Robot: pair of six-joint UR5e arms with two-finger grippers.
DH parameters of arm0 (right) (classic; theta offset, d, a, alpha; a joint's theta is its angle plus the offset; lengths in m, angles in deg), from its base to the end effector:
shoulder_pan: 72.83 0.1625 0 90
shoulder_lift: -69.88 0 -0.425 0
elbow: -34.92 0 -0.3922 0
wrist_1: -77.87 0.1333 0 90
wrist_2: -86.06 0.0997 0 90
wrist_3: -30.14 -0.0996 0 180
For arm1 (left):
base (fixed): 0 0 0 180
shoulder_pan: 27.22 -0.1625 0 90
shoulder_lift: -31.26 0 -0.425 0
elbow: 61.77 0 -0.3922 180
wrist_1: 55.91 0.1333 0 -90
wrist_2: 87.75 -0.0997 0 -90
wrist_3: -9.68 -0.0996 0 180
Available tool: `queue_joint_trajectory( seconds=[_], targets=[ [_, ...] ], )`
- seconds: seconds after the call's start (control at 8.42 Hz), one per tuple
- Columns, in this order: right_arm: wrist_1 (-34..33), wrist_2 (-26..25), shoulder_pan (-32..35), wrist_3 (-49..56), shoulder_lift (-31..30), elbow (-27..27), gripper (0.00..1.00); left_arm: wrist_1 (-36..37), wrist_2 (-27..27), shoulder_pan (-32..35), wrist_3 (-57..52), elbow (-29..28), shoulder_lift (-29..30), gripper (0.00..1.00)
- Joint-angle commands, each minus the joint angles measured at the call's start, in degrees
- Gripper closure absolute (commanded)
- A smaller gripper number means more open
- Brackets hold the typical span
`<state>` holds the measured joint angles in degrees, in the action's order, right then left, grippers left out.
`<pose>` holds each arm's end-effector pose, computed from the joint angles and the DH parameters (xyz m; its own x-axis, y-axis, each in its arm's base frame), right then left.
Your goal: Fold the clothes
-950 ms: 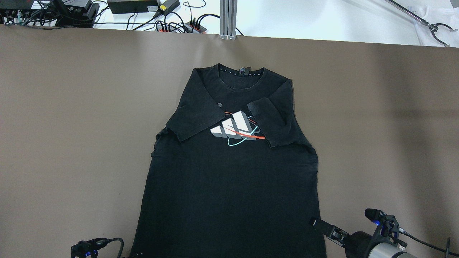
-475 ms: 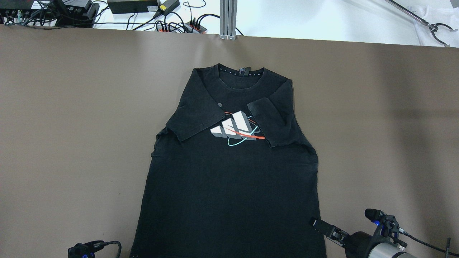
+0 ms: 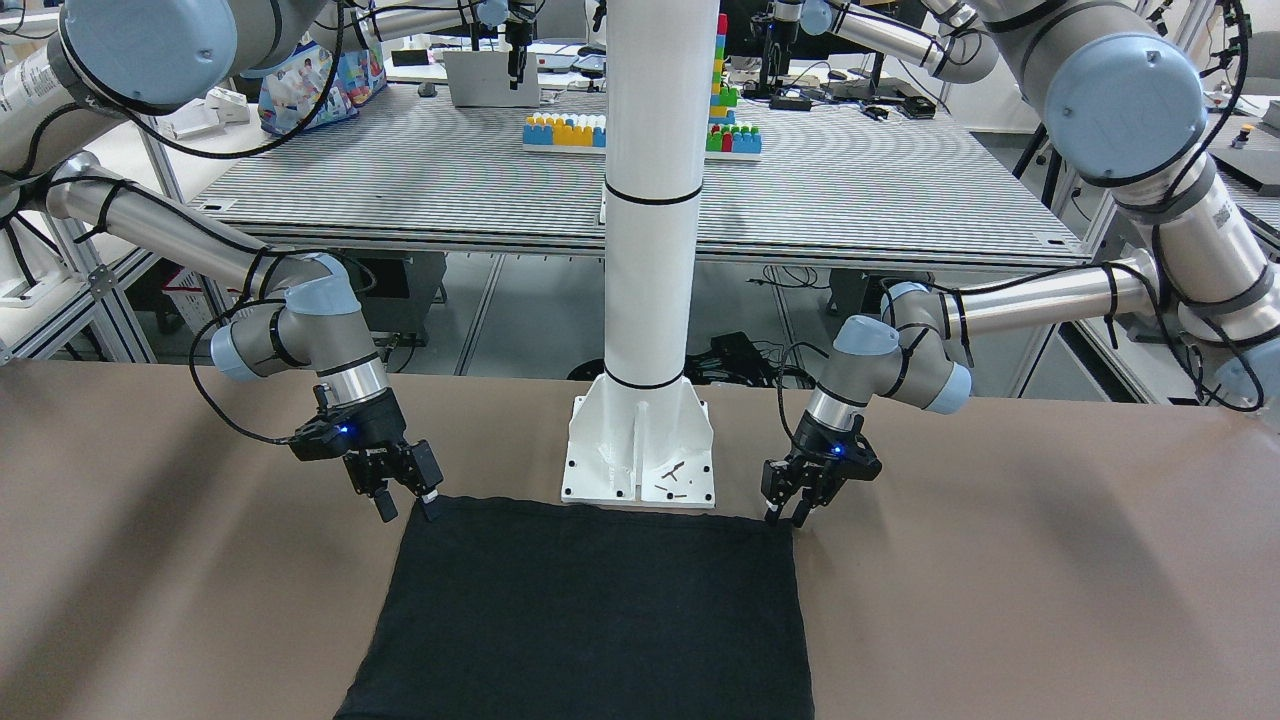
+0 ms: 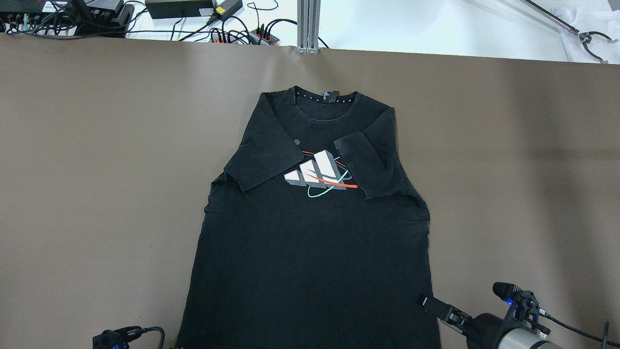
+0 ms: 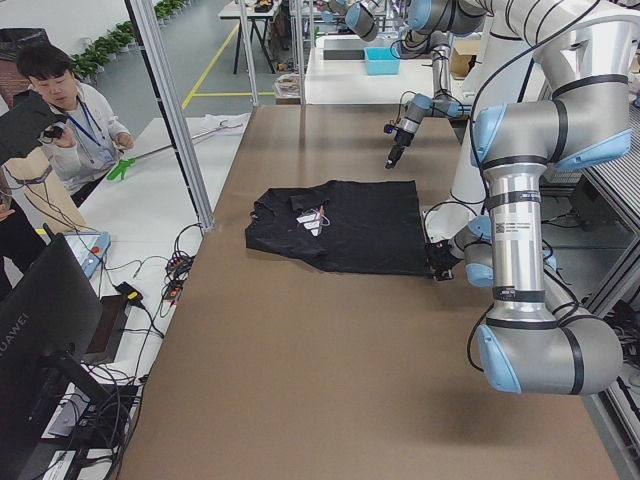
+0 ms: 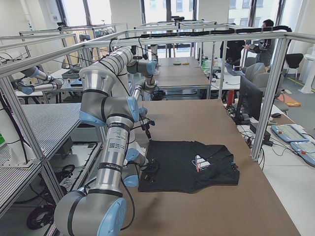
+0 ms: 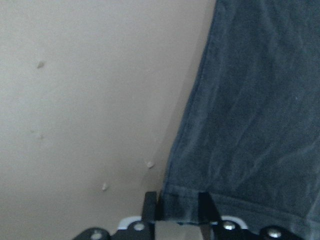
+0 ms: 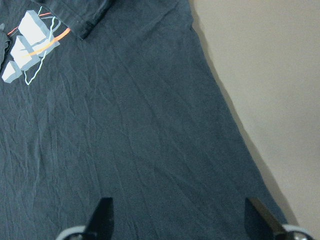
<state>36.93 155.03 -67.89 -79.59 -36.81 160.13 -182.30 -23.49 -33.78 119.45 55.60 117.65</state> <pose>-0.3579 -0.2006 0.3883 0.2190 0.3352 0.9163 -0.5150 0.8374 -0.1832 0.4768 -0.1229 0.3868 0.3736 -0.2637 -0.8893 0.4226 0.9019 -0.0900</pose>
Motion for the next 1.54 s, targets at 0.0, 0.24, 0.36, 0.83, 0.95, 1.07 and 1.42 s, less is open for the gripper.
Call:
queue_joint_trajectory(
  seconds=[0.0, 0.24, 0.36, 0.83, 0.95, 1.07, 1.42],
  targets=[
    [-0.5, 0.0, 0.0, 0.1, 2.4, -0.3, 0.07, 0.0, 0.0, 0.1, -0.1, 0.0, -0.1, 0.83],
    [-0.8, 0.2, 0.0, 0.2, 1.1, -0.8, 0.06, 0.0, -0.1, 0.1, -0.3, 0.0, -0.1, 1.00],
    [-0.8, 0.3, -0.5, 0.2, -1.6, -1.3, 0.06, 0.0, 0.0, 0.1, -0.4, 0.0, 0.2, 1.00],
    [-2.1, -5.1, -11.5, -4.0, -3.3, -4.7, 0.10, 0.0, -0.1, 0.0, -0.5, 0.0, 0.4, 1.00],
    [-2.1, -6.9, -14.0, -5.0, -3.4, -4.5, 0.10, 0.0, -0.1, 0.0, -0.5, 0.0, 0.4, 1.00],
    [-3.4, -8.0, -15.6, -6.6, -3.4, -4.5, 0.10, 0.0, -0.1, 0.0, -0.5, 0.0, 0.4, 1.00],
    [-6.0, -10.0, -17.3, -9.1, -3.3, -4.7, 0.14, 0.0, -0.1, -0.1, -0.5, 0.0, 0.4, 1.00]
  ],
)
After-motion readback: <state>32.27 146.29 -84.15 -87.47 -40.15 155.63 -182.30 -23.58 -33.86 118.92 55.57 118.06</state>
